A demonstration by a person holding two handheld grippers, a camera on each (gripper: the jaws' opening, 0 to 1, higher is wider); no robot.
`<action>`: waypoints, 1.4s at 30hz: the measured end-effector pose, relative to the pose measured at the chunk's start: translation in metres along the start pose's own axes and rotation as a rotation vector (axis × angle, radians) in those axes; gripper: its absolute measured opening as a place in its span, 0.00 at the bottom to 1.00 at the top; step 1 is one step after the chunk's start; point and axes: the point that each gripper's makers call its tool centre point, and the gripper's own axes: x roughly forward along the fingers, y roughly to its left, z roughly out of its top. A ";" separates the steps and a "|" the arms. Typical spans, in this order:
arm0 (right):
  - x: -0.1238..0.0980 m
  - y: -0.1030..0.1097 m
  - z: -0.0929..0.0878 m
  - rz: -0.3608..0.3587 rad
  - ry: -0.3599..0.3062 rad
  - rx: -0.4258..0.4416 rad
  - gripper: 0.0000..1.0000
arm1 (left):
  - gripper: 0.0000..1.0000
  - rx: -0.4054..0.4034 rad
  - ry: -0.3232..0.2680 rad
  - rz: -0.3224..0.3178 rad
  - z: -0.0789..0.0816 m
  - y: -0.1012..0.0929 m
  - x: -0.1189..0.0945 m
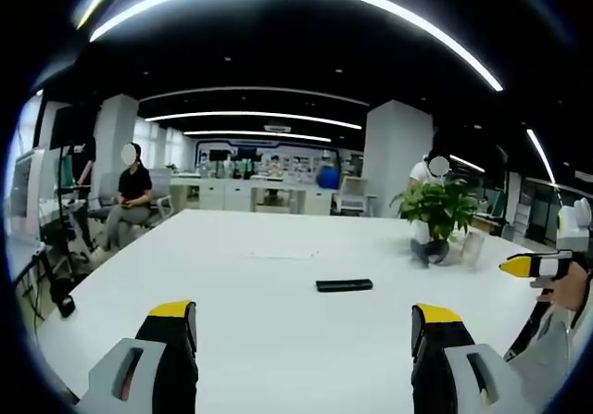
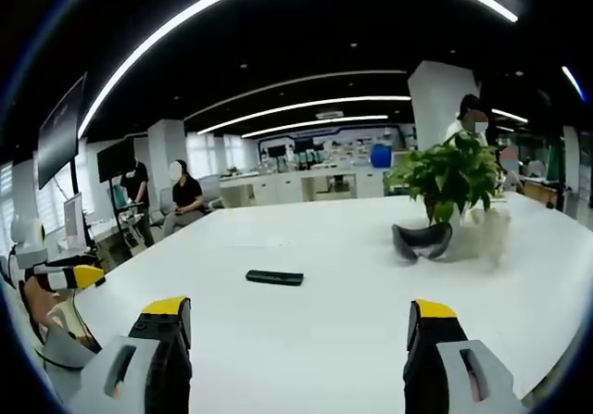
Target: Press the specified remote control buttons in sequence, fully releasing each button before pressing the next.
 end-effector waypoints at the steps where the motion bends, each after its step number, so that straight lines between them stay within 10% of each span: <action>1: 0.000 0.000 -0.001 -0.002 0.001 -0.001 0.97 | 0.99 0.001 0.001 0.000 0.000 0.000 0.000; 42: -0.003 -0.005 -0.005 -0.018 0.014 -0.009 0.96 | 0.99 0.014 0.025 -0.017 -0.005 -0.002 0.004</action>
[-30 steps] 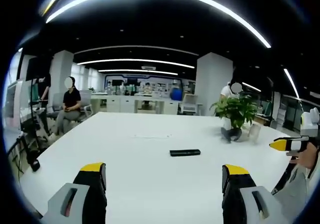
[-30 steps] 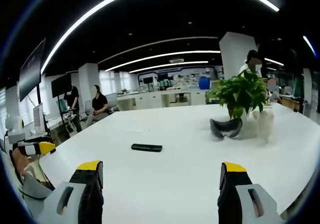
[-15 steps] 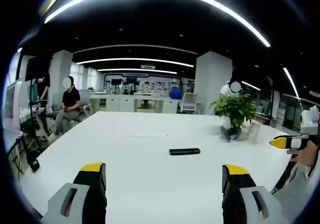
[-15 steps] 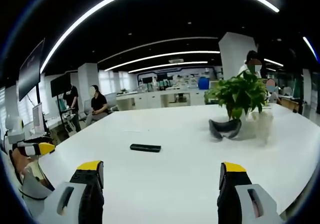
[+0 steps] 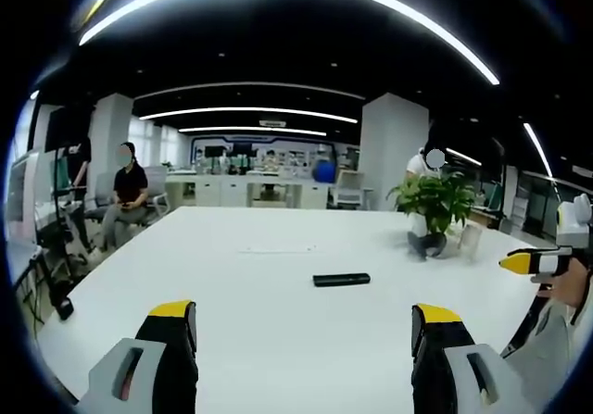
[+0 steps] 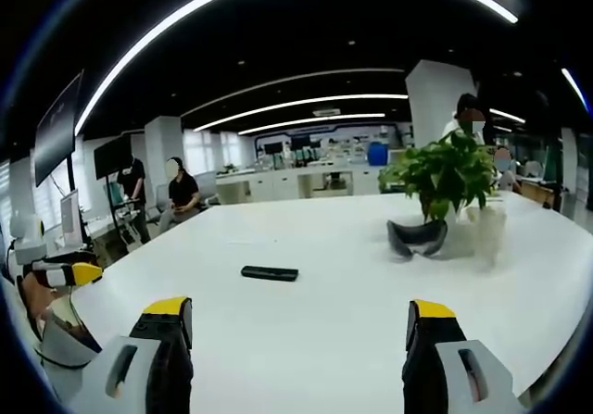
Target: Press the specified remote control buttons in sequence, fully releasing each button before pressing the next.
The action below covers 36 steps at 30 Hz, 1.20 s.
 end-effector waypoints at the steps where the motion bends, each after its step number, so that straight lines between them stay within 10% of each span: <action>1: 0.000 0.000 0.000 0.000 0.000 -0.004 0.96 | 0.99 -0.001 0.004 0.000 -0.001 0.000 0.000; 23: 0.004 -0.003 -0.003 -0.003 0.017 -0.005 0.95 | 0.99 0.036 0.038 -0.051 0.003 -0.006 0.021; 36: 0.005 0.007 -0.013 0.064 0.072 0.058 0.56 | 0.94 0.127 0.092 -0.192 0.016 -0.024 0.067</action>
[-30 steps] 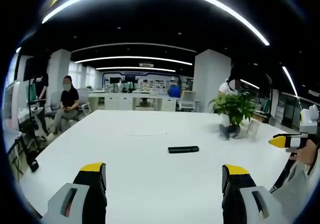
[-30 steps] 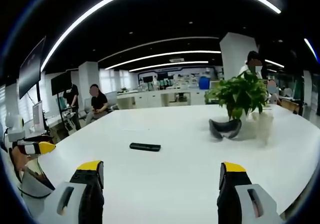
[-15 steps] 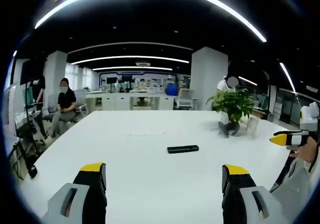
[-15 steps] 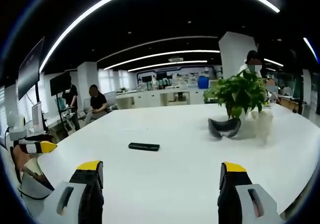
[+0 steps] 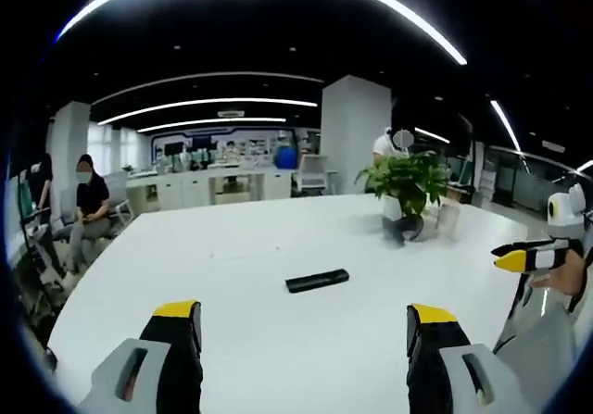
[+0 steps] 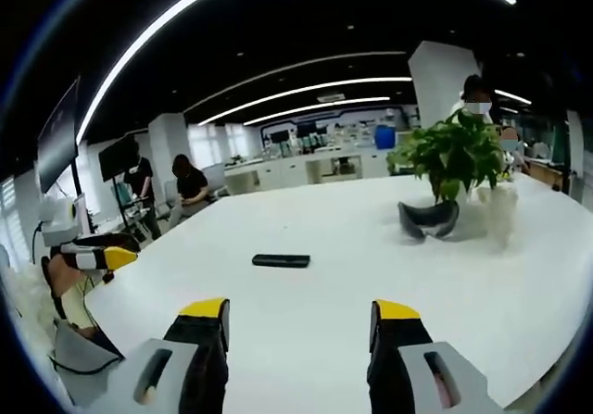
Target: Press the specified remote control buttons in sequence, fully releasing each button before pressing the next.
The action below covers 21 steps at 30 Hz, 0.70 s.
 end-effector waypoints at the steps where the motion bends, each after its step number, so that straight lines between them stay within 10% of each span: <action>1: 0.000 0.000 0.000 0.005 0.000 0.001 0.52 | 0.93 0.011 -0.001 -0.015 0.001 -0.001 0.003; 21: 0.009 0.019 -0.021 0.106 0.158 0.081 0.00 | 0.78 0.290 0.130 -0.219 0.026 -0.009 0.097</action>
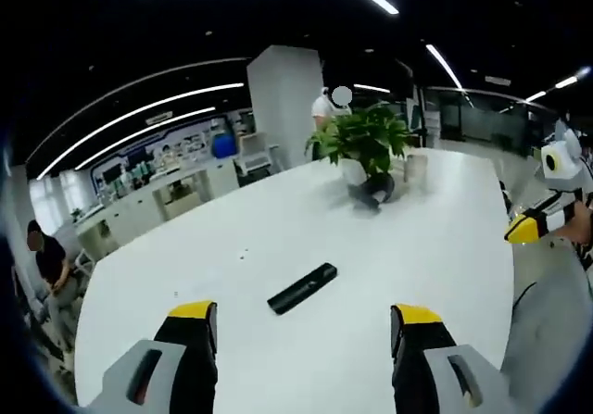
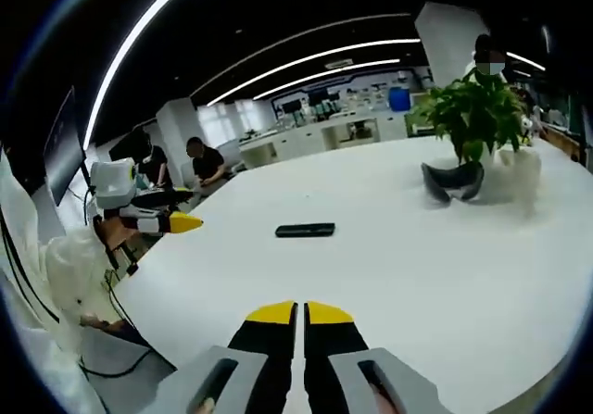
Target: Press the specified remote control buttons in sequence, fully releasing each button before pressing the next.
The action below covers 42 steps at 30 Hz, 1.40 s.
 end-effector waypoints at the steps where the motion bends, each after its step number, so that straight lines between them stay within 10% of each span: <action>1: 0.000 0.000 -0.001 0.001 0.004 0.003 0.00 | 0.78 0.009 0.005 -0.010 0.001 0.003 0.005; 27: 0.012 -0.015 -0.024 0.001 0.134 0.078 0.00 | 0.53 0.304 0.304 -0.316 -0.039 0.029 0.147; 42: 0.018 -0.017 -0.031 0.008 0.180 0.079 0.00 | 0.39 0.366 0.445 -0.425 -0.080 0.036 0.183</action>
